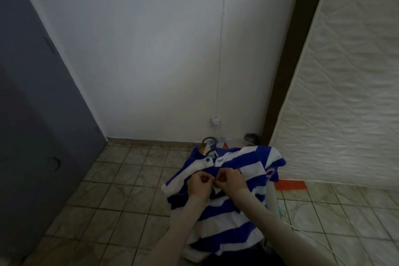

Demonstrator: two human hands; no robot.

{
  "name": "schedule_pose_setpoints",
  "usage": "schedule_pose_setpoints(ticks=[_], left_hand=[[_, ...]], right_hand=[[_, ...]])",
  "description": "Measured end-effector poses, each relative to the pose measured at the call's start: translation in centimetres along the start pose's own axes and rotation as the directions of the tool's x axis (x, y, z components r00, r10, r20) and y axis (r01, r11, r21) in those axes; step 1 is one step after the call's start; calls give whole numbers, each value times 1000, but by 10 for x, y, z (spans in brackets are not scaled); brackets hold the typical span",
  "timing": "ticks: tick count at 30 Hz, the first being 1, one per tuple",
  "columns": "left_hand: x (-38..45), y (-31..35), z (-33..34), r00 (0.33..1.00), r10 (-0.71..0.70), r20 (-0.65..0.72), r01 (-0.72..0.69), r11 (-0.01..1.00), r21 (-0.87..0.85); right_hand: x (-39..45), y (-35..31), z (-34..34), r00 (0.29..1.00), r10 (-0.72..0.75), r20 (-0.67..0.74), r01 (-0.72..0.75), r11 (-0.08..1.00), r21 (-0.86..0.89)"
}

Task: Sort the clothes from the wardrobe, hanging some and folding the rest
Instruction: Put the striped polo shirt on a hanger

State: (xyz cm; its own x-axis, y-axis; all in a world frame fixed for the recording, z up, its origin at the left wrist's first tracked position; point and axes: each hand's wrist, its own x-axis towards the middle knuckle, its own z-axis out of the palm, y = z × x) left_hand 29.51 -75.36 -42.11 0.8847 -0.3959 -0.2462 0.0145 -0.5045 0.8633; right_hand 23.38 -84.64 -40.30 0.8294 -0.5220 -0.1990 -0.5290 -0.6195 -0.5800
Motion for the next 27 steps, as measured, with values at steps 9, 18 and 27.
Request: schedule_pose_setpoints(ticks=[9, 18, 27], left_hand=[[-3, -2, 0, 1000, -13, -15, 12, 998, -58], [-5, -2, -2, 981, -182, 69, 193, 946, -259], [-10, 3, 1, 952, -290, 100, 306, 864, -400]], right_hand=[[1, 3, 0, 1000, 14, -16, -14, 1000, -25], [-3, 1, -1, 1000, 16, -20, -16, 999, 38], [-5, -1, -5, 999, 28, 31, -32, 990, 140]])
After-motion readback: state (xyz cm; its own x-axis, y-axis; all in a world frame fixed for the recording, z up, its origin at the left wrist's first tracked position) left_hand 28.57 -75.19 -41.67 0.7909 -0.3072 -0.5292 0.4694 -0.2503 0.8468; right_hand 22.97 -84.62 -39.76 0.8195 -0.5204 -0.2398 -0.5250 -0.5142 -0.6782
